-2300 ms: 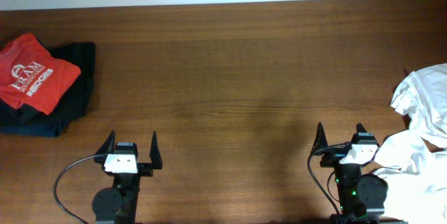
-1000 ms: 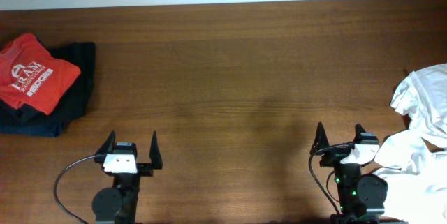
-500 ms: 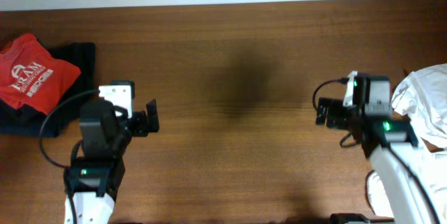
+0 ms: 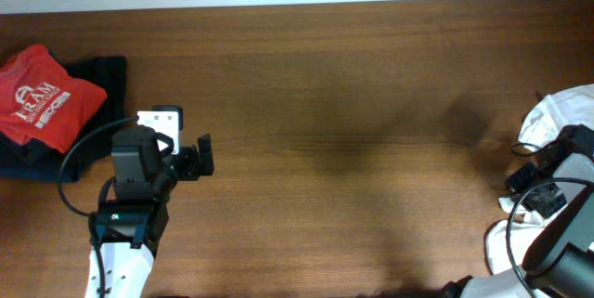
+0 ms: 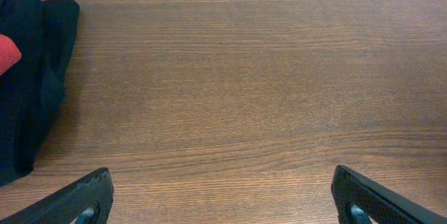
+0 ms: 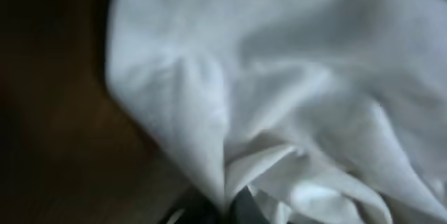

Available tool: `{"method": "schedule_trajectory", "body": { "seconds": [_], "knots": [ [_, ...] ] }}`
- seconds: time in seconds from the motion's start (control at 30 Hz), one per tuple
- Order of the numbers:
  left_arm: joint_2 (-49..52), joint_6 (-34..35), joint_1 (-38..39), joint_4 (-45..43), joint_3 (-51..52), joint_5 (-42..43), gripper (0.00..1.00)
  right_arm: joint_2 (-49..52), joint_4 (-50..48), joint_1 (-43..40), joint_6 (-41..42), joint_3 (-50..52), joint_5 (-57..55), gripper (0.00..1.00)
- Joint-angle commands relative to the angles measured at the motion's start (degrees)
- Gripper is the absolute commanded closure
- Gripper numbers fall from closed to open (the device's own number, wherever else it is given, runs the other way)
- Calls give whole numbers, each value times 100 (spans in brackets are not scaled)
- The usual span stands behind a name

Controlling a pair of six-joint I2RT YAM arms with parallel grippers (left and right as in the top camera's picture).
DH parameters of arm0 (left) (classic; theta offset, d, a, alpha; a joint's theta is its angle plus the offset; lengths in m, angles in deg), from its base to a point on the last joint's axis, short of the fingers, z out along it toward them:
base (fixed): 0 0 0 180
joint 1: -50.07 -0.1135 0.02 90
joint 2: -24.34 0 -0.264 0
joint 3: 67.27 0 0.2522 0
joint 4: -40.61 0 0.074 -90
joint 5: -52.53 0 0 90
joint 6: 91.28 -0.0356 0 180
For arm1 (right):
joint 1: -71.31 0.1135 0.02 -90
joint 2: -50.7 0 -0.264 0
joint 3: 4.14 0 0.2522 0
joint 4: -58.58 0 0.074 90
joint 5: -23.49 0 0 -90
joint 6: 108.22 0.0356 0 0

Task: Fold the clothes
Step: 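Grasp the crumpled white T-shirt with the right gripper and drag it leftward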

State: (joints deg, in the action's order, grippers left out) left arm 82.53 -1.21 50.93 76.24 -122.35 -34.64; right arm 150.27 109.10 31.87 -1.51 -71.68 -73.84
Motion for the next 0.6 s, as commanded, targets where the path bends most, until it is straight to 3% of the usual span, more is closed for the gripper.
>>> {"method": "schedule_trajectory", "body": {
  "seconds": [0.0, 0.07, 0.17, 0.27, 0.3, 0.37, 0.47, 0.57],
  "knots": [
    [9, 37, 22, -13, -111, 83, 1, 87, -74, 280, -1058, 7, 3008, 96],
    [9, 37, 22, -37, -111, 83, 1, 87, -46, 1091, -1095, 7, 3366, 96],
    [9, 37, 22, -35, -111, 83, 1, 87, -376, 3161, -1019, -415, 3364, 96],
    [9, 37, 22, -35, -111, 83, 1, 87, -1126, 4933, -415, -1499, 2452, 96],
    [9, 37, 22, -33, -111, 83, 1, 87, -1425, 5289, -417, -1709, 2444, 91],
    [9, 37, 22, -35, -111, 85, 1, 87, -1604, 5698, -424, -1856, 2347, 1],
    [9, 39, 22, -59, -111, 85, 1, -162, -634, 5368, -422, -1856, 1062, 1],
    [39, 48, 22, -579, -109, 734, 1, -573, 365, 4782, -743, -1856, 964, 1]
  ]
}}
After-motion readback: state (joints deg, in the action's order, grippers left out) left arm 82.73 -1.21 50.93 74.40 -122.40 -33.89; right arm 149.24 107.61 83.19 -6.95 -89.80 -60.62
